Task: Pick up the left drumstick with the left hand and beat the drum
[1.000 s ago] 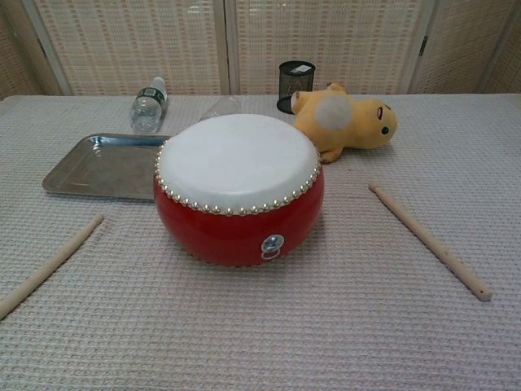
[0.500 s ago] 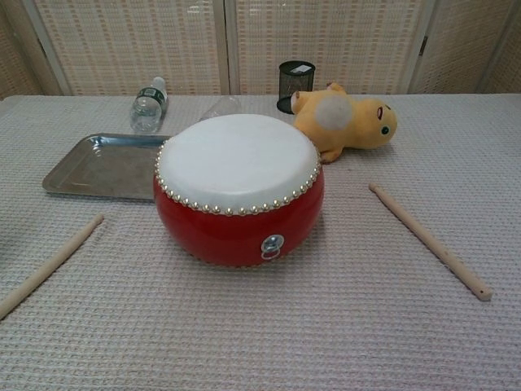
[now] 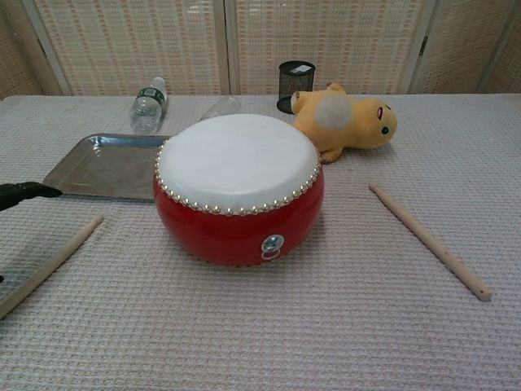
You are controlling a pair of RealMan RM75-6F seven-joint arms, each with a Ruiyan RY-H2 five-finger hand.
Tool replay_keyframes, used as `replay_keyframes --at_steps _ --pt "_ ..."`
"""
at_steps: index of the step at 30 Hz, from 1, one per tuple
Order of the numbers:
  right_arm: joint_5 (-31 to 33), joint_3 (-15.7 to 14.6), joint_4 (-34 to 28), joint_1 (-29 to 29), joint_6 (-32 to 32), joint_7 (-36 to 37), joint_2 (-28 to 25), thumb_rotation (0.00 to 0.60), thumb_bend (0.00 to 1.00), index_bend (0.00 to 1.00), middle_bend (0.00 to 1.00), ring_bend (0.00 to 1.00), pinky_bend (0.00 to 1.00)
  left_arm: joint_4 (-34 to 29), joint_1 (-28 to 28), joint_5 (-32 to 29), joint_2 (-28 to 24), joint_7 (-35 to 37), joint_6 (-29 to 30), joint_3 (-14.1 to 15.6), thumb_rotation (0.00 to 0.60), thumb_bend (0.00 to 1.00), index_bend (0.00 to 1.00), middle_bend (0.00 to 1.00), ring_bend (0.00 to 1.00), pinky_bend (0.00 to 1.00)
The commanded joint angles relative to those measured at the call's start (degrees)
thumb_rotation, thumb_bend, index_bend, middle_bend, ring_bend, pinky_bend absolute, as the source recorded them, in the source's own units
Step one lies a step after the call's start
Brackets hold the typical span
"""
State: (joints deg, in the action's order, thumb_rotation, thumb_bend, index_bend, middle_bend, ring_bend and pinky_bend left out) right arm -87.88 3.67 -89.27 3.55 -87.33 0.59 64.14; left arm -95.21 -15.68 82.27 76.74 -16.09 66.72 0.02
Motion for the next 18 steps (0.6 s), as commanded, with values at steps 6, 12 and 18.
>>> replay_keyframes --at_steps 6,12,18 --pt "0.01 -0.07 0.40 0.16 0.45 0.68 0.03 0.600 0.21 0.00 0.12 0.00 0.00 0.09 -0.97 -1.10 2.34 -2.97 -2.03 1.46 0.600 0.28 0.00 0.00 0.00 0.00" --pt "0.00 -0.02 0.51 0.29 0.60 1.01 -0.08 0.600 0.21 0.00 0.12 0.00 0.00 2.31 -0.40 -3.05 4.35 -7.52 -1.14 1.86 0.600 0.28 0.00 0.00 0.00 0.00" --pt "-0.20 -0.02 0.28 0.40 0.61 0.82 -0.14 0.600 0.21 0.00 0.12 0.00 0.00 2.85 0.33 -4.44 5.16 -8.11 -0.67 2.47 0.600 0.28 0.00 0.00 0.00 0.00"
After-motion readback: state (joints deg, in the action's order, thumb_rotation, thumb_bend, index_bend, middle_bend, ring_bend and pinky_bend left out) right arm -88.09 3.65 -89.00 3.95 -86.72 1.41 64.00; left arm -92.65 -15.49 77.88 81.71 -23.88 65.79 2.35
